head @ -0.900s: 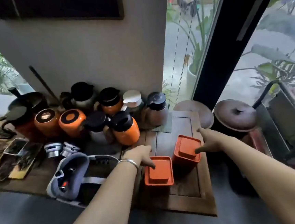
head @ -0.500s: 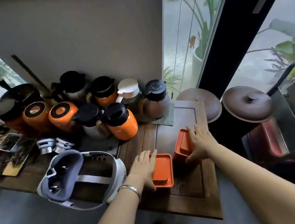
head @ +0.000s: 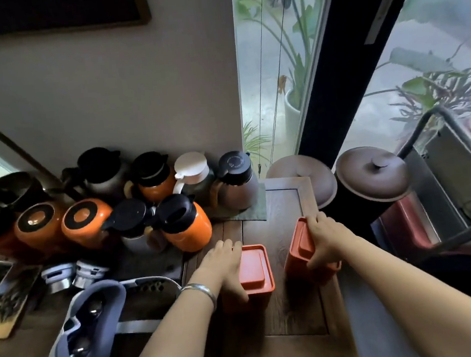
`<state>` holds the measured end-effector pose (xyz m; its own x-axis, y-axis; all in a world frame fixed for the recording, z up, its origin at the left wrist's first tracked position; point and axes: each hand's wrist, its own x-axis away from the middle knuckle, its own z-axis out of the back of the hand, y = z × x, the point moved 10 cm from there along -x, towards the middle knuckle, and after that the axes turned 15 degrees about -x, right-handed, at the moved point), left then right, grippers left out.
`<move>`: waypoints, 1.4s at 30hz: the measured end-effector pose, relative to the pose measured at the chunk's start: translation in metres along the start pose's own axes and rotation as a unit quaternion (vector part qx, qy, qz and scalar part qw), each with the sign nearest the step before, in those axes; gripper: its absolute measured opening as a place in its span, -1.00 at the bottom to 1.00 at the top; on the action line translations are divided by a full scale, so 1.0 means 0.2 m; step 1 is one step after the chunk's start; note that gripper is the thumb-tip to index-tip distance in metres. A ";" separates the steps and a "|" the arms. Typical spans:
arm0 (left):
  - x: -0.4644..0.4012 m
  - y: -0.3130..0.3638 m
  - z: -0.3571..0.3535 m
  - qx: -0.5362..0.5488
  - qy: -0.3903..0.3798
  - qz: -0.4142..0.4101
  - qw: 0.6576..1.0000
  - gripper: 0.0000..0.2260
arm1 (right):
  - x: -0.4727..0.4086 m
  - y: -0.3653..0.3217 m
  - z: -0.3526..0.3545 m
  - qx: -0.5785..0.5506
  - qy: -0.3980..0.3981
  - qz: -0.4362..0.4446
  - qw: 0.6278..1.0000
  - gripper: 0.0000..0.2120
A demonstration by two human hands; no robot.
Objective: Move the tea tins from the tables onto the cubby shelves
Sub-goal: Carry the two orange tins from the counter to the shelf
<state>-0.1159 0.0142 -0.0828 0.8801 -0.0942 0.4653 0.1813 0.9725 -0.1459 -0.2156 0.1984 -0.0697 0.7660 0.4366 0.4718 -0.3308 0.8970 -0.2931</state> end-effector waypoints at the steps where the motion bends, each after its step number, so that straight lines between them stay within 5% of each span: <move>1: -0.02 -0.02 0.06 -0.002 -0.004 -0.004 1.000 -0.11 | 0.03 0.03 0.06 -0.004 0.004 -0.007 1.000 0.07; 7: -0.19 0.09 0.70 0.023 0.021 -0.078 0.996 -0.18 | 0.34 0.25 0.55 -0.042 0.042 -0.072 0.996 0.09; 10: -0.22 0.33 1.13 0.014 0.062 -0.149 0.987 -0.31 | 0.59 0.42 0.82 -0.064 0.069 -0.126 0.988 0.09; 15: -0.20 0.78 1.72 -0.035 0.096 -0.186 0.977 -0.22 | 1.20 0.75 1.24 -0.099 0.169 -0.207 0.959 -0.01; 22: 0.14 1.72 2.36 -0.124 0.180 -0.296 0.930 -0.40 | 2.31 1.22 1.42 -0.114 0.260 -0.344 0.895 -0.06; 26: 0.43 2.39 2.45 -0.134 0.135 -0.389 0.902 -0.62 | 2.99 1.46 1.36 -0.141 0.293 -0.427 0.844 0.02; 33: 1.04 3.53 2.63 -0.212 0.216 -0.460 0.834 -0.74 | 4.09 1.87 1.23 -0.156 0.316 -0.546 0.760 0.08; 37: 1.35 4.14 2.81 -0.203 0.303 -0.471 0.804 -0.22 | 4.64 2.08 1.19 -0.153 0.317 -0.585 0.731 0.04; 42: 1.70 4.72 2.94 -0.215 0.301 -0.520 0.770 -0.10 | 5.17 2.32 1.10 -0.179 0.338 -0.614 0.691 0.05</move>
<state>0.0955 1.0253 0.4511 0.1808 -0.9820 0.0546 0.9401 0.1563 -0.3031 0.3014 1.0814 0.4643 0.4704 -0.8781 0.0874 0.8613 0.4354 -0.2619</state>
